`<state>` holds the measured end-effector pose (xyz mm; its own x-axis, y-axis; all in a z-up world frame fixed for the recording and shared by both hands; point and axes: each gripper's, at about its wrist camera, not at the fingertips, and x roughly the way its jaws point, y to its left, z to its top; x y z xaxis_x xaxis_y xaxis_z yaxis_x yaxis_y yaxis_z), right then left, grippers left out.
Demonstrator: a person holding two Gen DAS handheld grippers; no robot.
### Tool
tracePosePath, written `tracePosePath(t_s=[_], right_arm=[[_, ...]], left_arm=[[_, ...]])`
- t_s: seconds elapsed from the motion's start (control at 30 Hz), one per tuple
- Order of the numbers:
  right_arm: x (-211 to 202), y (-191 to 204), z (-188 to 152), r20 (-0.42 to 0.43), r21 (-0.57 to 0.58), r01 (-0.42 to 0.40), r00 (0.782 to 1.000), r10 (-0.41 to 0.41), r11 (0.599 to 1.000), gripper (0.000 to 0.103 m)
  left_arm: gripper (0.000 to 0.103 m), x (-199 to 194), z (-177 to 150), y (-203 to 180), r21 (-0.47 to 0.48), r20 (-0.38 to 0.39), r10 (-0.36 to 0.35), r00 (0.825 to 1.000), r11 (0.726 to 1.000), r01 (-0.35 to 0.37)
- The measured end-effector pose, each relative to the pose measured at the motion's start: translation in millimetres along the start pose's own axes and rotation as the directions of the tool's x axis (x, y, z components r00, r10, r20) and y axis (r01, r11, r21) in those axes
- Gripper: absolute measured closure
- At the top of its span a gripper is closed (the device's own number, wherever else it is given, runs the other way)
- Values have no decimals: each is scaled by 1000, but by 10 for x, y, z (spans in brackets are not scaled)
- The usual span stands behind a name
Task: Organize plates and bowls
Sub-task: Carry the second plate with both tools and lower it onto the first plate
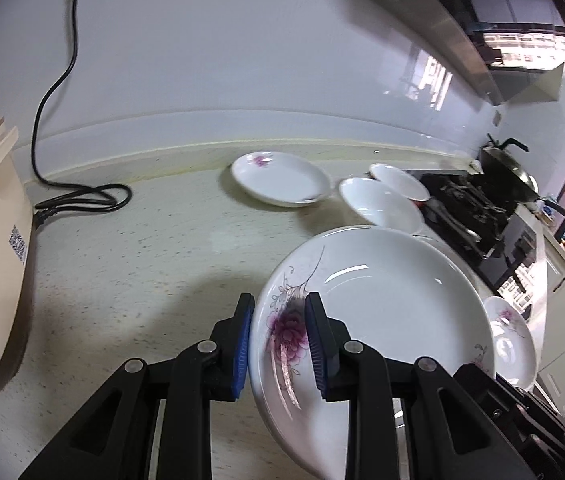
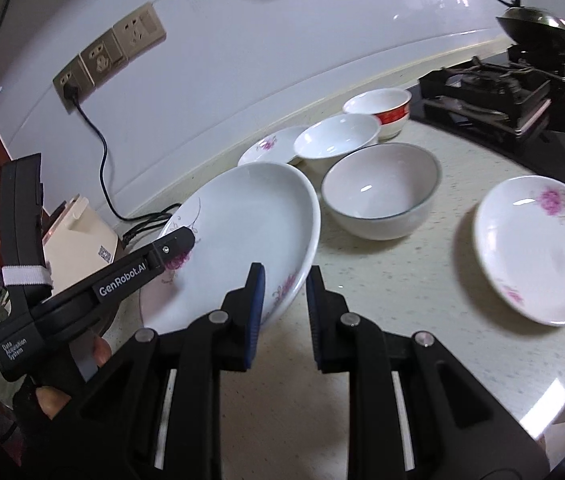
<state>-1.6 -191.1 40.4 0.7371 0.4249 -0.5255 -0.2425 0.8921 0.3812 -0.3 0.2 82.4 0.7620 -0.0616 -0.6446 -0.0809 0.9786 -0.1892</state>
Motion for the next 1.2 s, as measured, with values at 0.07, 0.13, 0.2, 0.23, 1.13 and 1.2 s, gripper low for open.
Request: tracePosePath(t_s=[0.07, 0.13, 0.2, 0.23, 1.13, 1.2], right_arm=[[-124, -41, -12, 17, -1, 6, 1000, -6, 1000, 79], [-243, -90, -26, 36, -5, 12, 999, -12, 1000, 79], [-337, -146, -46, 45, 0, 13, 999, -13, 1000, 79], [-372, -176, -47, 49, 4, 12, 999, -12, 1000, 79], [-1179, -1753, 98, 118, 249, 123, 981, -157, 961, 79], [-1159, -1837, 89, 105, 258, 131, 981, -163, 957, 79]], left_arm=[[76, -41, -15, -60, 10, 13, -16, 1000, 1000, 16], [76, -107, -34, -156, 20, 30, -35, 999, 999, 35], [76, -160, -40, -244, 34, 44, -44, 998, 999, 42], [76, -174, -35, -291, 41, 52, -43, 998, 998, 40], [75, 158, -293, -2113, 222, -70, -146, 987, 962, 158], [75, 236, -327, -2198, 232, -87, -141, 986, 960, 158]])
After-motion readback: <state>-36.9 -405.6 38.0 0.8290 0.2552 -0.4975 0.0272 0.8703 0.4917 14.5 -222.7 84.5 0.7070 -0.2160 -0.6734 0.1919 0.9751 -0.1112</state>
